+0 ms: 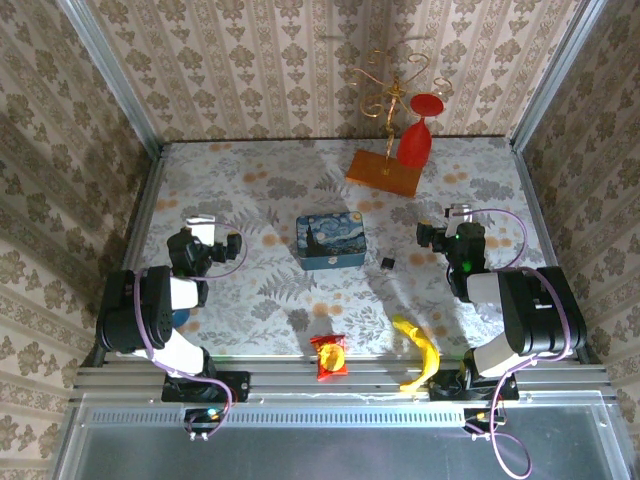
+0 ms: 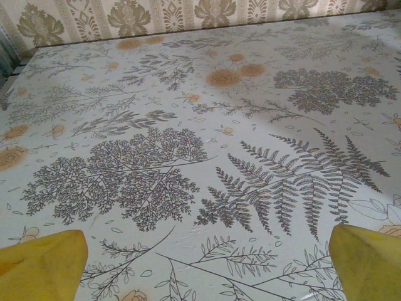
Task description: Unlock a padlock with a key
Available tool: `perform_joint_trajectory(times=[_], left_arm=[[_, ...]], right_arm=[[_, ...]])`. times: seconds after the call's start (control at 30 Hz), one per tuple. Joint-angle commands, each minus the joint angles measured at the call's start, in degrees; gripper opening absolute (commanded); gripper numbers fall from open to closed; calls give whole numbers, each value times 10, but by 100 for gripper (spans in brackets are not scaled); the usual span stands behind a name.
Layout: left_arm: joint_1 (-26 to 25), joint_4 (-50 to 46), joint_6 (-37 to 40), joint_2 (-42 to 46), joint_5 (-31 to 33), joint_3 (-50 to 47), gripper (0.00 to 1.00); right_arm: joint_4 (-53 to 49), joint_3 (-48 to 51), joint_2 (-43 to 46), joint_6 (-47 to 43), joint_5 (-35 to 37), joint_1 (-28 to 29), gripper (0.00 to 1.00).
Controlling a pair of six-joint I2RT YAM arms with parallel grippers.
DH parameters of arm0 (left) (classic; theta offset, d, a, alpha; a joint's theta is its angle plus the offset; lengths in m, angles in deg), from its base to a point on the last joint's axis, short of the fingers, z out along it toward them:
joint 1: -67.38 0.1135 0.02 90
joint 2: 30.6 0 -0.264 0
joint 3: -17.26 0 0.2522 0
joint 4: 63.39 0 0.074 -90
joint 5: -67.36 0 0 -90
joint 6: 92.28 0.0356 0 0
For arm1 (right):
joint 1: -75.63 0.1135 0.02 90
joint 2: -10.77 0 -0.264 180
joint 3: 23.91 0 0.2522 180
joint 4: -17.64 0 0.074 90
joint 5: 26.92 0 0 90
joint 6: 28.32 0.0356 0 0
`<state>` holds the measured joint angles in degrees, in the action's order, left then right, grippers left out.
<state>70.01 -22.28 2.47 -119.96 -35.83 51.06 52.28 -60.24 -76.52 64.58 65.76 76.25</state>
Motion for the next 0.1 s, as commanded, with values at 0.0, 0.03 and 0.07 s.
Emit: perform_joint_trajectory(times=[0.0, 0.03, 0.07], left_arm=[[-4, -1, -5, 1, 11, 15, 100], [-4, -1, -5, 1, 11, 15, 100], [-4, -1, -4, 1, 11, 15, 100]], right_arm=[[-2, -11, -3, -11, -5, -2, 100], [-2, -11, -3, -11, -5, -2, 100], [-2, -11, -3, -11, -5, -2, 100]])
